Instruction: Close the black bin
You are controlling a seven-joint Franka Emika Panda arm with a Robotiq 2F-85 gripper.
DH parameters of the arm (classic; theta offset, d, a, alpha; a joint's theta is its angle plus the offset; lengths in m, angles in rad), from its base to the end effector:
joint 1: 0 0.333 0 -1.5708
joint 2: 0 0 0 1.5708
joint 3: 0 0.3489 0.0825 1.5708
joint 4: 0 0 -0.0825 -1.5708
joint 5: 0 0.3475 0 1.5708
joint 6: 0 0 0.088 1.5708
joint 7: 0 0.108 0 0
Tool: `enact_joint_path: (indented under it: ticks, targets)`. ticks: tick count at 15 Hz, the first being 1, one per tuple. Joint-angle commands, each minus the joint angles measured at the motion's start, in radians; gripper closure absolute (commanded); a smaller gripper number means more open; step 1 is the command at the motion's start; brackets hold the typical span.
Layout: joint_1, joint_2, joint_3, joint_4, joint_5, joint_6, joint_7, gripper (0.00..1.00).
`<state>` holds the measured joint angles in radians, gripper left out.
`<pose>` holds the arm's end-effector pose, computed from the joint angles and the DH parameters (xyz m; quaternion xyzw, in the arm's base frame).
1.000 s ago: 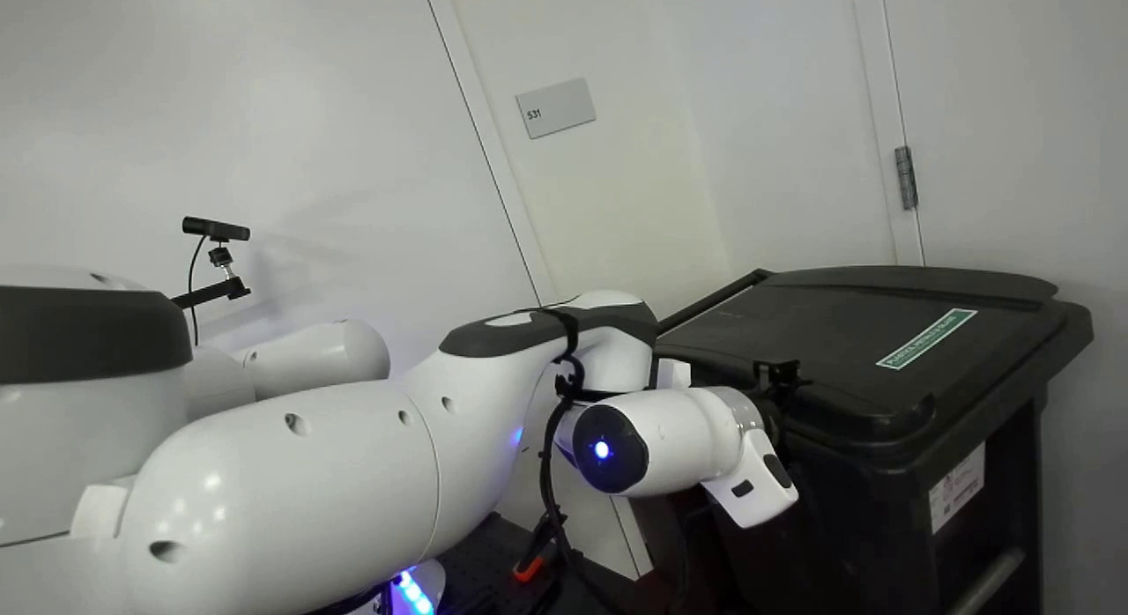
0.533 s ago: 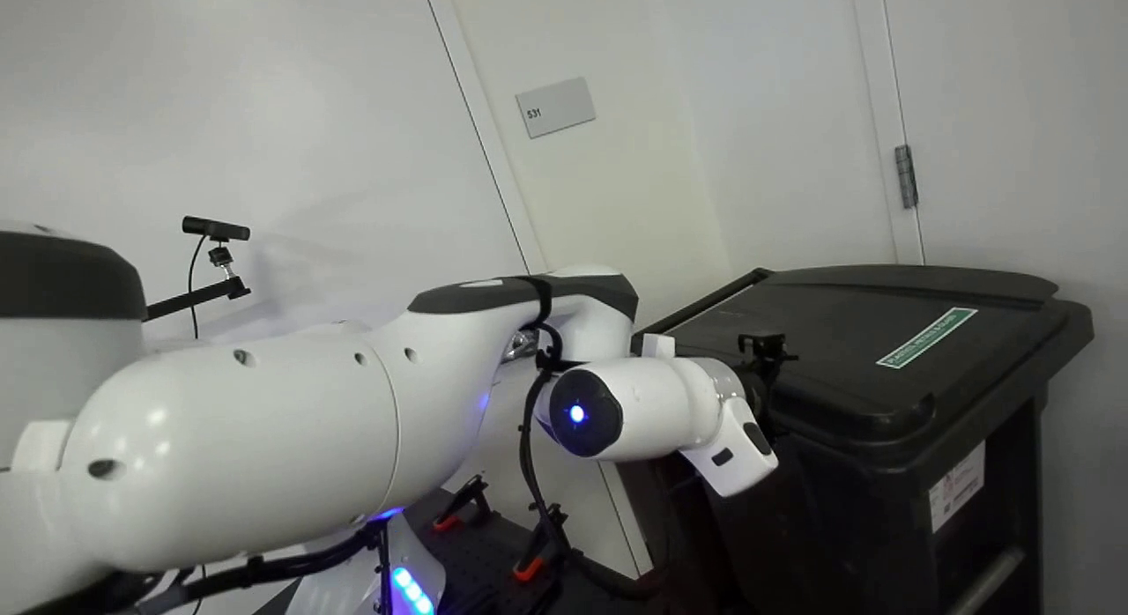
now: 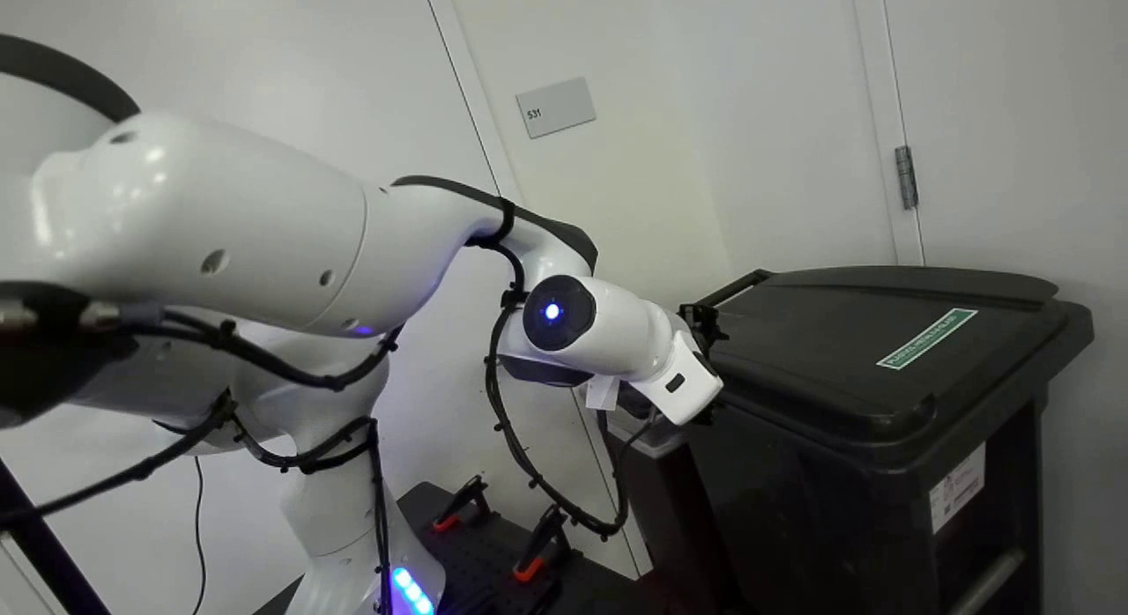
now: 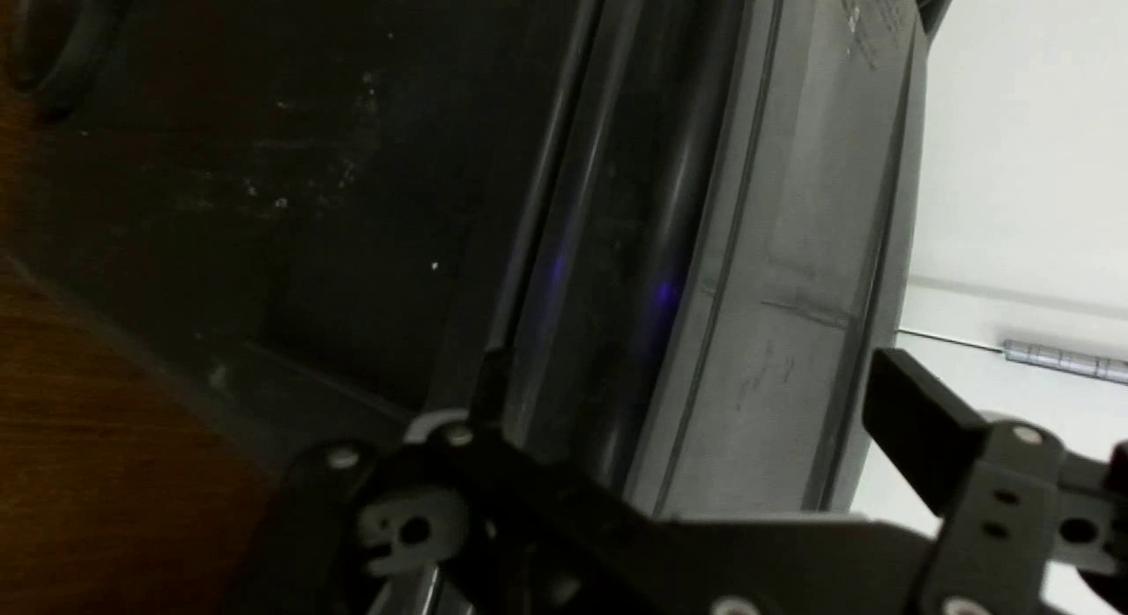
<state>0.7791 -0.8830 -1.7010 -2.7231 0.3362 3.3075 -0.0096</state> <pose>0.2421 -0.3493 0.2771 -0.6528 0.6228 -0.3038 0.3060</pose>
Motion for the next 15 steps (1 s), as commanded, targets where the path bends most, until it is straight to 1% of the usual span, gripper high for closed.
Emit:
enact_joint_path:
  ticks: [1,4,6,8,10,13,15]
  targets:
    - [-0.009,0.243,0.078,-0.014,0.006,-0.092,0.099,0.0]
    - [-0.062,0.379,0.169,-0.005,-0.008,-0.176,0.139,0.0]
    - [-0.132,0.472,0.269,0.009,-0.017,-0.244,0.169,0.0]
    - [-0.23,0.556,0.399,0.037,-0.025,-0.339,0.187,0.0]
    - [-0.35,0.609,0.53,0.076,-0.046,-0.451,0.175,0.0]
    - [-0.548,0.641,0.73,0.139,-0.088,-0.624,0.13,0.0]
    - [-0.666,0.641,0.843,0.176,-0.121,-0.722,0.107,0.0]
